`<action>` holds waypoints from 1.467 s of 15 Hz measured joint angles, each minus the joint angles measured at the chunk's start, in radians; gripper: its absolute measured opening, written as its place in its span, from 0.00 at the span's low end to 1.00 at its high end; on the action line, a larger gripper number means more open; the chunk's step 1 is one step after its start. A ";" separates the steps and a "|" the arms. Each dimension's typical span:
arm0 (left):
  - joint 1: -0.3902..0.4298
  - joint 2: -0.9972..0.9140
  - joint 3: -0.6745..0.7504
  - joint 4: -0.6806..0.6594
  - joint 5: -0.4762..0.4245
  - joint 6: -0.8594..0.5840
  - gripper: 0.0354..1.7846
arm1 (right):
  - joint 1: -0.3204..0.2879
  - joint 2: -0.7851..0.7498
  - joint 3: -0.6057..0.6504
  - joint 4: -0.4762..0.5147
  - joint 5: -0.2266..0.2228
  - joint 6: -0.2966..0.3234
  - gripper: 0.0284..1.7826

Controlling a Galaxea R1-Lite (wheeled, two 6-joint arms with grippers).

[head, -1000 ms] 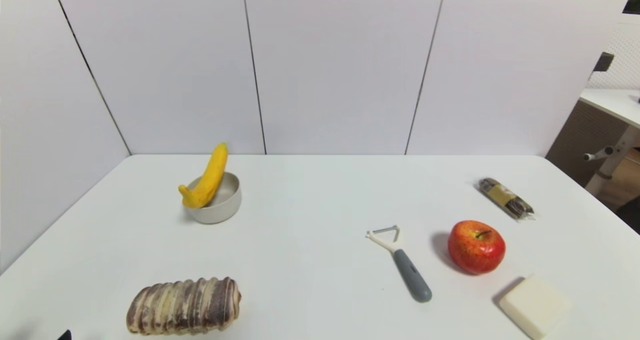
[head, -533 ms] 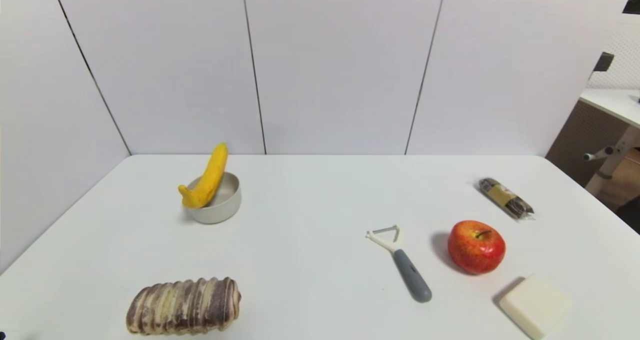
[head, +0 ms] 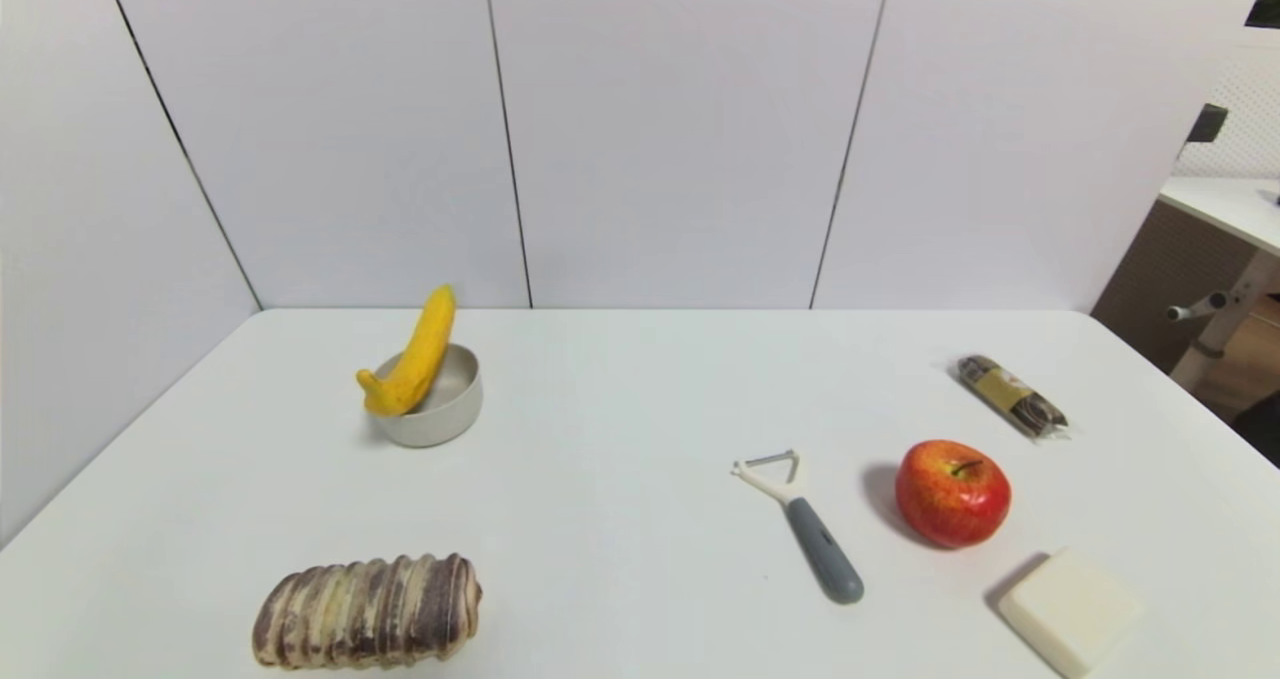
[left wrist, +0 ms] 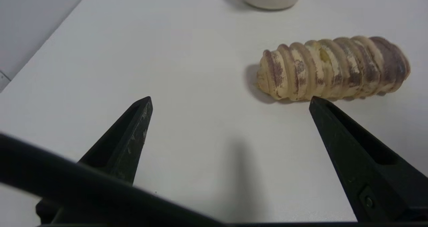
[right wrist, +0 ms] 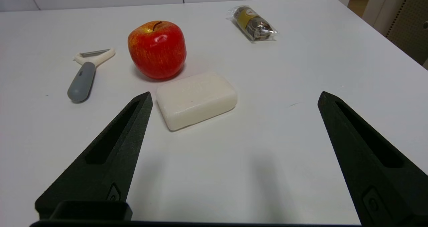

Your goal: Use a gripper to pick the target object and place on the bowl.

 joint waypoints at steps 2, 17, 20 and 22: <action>0.001 -0.056 0.000 0.011 0.004 -0.021 0.94 | 0.000 0.000 0.000 0.000 0.000 0.000 0.96; 0.001 -0.099 0.000 0.012 0.005 -0.022 0.94 | 0.000 0.000 0.000 0.000 0.000 0.002 0.96; 0.001 -0.099 0.000 0.012 0.005 -0.022 0.94 | 0.000 0.000 0.000 0.000 0.000 -0.001 0.96; 0.001 -0.099 0.000 0.012 0.005 -0.022 0.94 | 0.000 0.000 0.000 0.000 0.000 0.000 0.96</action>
